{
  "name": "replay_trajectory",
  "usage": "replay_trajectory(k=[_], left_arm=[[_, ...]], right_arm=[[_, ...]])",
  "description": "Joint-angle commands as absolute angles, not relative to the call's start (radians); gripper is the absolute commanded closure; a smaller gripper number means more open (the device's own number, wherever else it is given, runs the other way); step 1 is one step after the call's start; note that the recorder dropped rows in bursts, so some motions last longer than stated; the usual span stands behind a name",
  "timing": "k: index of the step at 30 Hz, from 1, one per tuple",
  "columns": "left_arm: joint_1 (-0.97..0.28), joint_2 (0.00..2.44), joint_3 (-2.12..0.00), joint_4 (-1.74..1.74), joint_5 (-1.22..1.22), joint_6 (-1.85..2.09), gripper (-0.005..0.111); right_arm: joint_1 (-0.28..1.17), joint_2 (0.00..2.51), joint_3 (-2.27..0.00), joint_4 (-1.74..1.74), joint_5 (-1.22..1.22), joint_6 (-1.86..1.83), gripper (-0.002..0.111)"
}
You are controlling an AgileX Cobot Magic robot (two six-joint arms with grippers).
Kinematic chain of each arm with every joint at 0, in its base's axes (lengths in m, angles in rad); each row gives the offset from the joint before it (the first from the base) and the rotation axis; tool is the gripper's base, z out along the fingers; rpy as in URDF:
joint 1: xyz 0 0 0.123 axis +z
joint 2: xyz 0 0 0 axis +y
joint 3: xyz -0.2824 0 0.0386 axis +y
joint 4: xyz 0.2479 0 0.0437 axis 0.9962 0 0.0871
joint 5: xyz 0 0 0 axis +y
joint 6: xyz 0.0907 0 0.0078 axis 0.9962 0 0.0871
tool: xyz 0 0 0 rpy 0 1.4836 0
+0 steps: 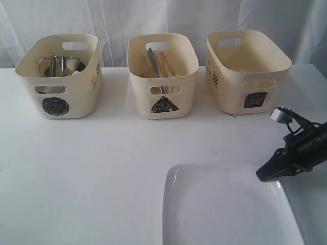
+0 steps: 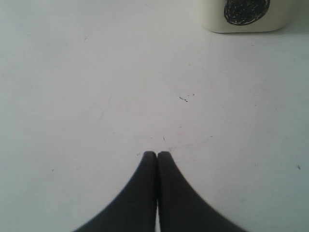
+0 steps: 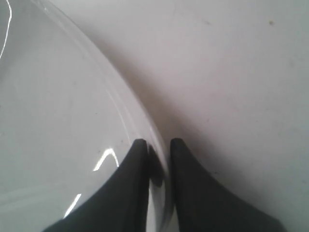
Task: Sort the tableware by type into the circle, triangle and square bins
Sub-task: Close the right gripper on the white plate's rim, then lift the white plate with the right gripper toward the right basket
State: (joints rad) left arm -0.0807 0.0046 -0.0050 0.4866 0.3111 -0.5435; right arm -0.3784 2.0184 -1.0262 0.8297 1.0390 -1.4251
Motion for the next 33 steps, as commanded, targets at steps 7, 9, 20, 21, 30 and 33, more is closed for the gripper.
replay_trajectory(k=[7, 9, 20, 21, 30, 33], left_arm=[[-0.078, 0.0, 0.0, 0.487, 0.313, -0.545, 0.107], [-0.078, 0.0, 0.0, 0.487, 0.313, -0.545, 0.107], [-0.078, 0.0, 0.0, 0.487, 0.313, -0.545, 0.107], [-0.078, 0.0, 0.0, 0.487, 0.313, -0.545, 0.107], [-0.078, 0.0, 0.0, 0.487, 0.313, -0.545, 0.107], [-0.078, 0.0, 0.0, 0.487, 0.313, -0.545, 0.107]], right_arm=[[-0.378, 1.998, -1.022, 0.941, 1.144, -1.388, 0.108], [-0.378, 1.998, -1.022, 0.946, 1.154, -1.388, 0.108], [-0.378, 1.963, -1.022, 0.995, 1.141, -1.386, 0.108], [-0.378, 1.959, -1.022, 1.007, 1.165, -1.391, 0.108], [-0.378, 1.815, -1.033, 1.059, 1.221, -1.318, 0.108], [-0.378, 1.753, -1.098, 1.059, 1.221, -1.202, 0.108]])
